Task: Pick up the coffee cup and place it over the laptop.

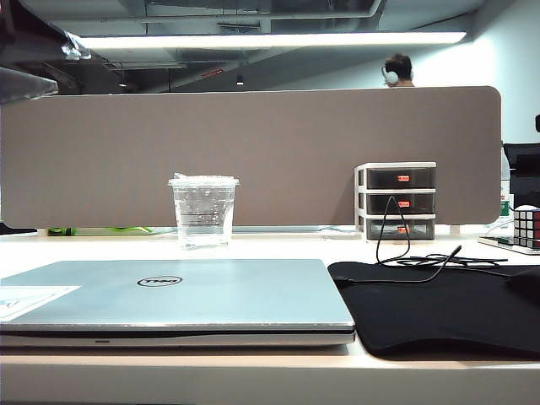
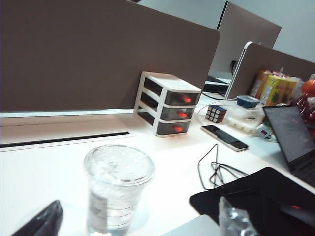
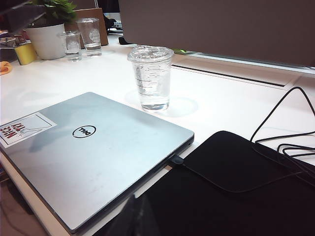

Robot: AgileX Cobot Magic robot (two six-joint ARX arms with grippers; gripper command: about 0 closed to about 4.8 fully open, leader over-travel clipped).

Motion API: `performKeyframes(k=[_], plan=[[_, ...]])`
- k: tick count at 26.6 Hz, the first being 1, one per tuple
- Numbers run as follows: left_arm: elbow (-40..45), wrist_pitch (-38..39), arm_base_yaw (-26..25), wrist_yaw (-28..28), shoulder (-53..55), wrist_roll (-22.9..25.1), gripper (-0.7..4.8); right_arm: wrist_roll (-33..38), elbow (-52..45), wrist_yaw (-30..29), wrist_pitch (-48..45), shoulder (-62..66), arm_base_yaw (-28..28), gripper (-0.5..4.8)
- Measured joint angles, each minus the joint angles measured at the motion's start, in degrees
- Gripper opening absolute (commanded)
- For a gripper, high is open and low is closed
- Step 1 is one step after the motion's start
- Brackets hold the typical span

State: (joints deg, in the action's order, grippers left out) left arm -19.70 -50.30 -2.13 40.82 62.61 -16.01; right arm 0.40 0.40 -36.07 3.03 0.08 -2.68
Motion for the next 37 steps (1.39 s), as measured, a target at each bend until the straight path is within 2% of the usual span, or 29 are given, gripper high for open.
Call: performKeyframes(k=[1, 2, 3, 4, 8, 11, 16, 17, 20, 22, 25, 27, 30, 37], plan=[[0.0, -0.1, 0.0, -0.4, 0.5, 0.6, 4.65, 0.0, 0.0, 0.0, 0.0, 0.0, 0.0, -0.06], [0.0, -0.2, 0.0, -1.0, 1.7, 3.3, 4.79, 0.2, 0.0, 0.0, 0.0, 0.0, 0.0, -0.06], [0.0, -0.2, 0.0, -1.0, 2.2, 4.9, 4.79, 0.5, 0.0, 0.0, 0.0, 0.0, 0.0, -0.06], [0.0, -0.2, 0.0, -1.1, 3.3, 8.4, 4.79, 1.0, 0.0, -0.1, 0.0, 0.0, 0.0, -0.06], [-0.1, -0.7, 0.0, -1.1, 6.3, 13.6, 4.79, 1.3, 0.0, -0.6, 0.0, 0.0, 0.0, -0.06], [-0.1, -0.9, 0.0, -1.5, 9.5, 15.8, 4.79, 1.3, 0.0, -0.7, 0.0, 0.0, 0.0, -0.06], [-0.1, -0.3, 0.0, -7.5, 13.9, 18.0, 4.79, 1.3, 0.0, -0.8, 0.0, 0.0, 0.0, -0.06], [-0.1, 0.0, -0.1, -8.0, 13.9, 18.0, 4.63, 1.3, 0.0, -0.9, 0.0, 0.0, 0.0, -0.06], [-0.1, -3.0, 0.4, -8.3, 13.8, 18.6, 4.58, 1.3, 0.0, -1.0, 0.0, 0.0, 0.0, -0.06], [-0.3, -4.8, 0.6, -8.5, 14.1, 20.7, 4.72, 1.3, 0.0, -1.0, 0.0, 0.0, 0.0, -0.06], [-4.1, -5.7, 0.6, -3.8, 17.6, 23.7, 4.79, 1.3, 0.0, -1.1, -0.1, 0.0, 0.0, -0.06], [-6.9, -6.0, 0.6, -0.5, 20.7, 24.2, 4.79, 1.3, 0.0, -1.0, 0.0, 0.0, 0.0, -0.06], [-15.3, -5.8, 2.0, 5.2, 30.4, 24.0, 4.79, 1.3, 0.0, -1.0, 0.0, 0.0, 0.0, -0.06], [-23.6, -4.9, 3.2, 10.9, 40.0, 23.6, 4.79, 1.3, 0.0, -1.1, 0.0, 0.0, 0.0, -0.06]])
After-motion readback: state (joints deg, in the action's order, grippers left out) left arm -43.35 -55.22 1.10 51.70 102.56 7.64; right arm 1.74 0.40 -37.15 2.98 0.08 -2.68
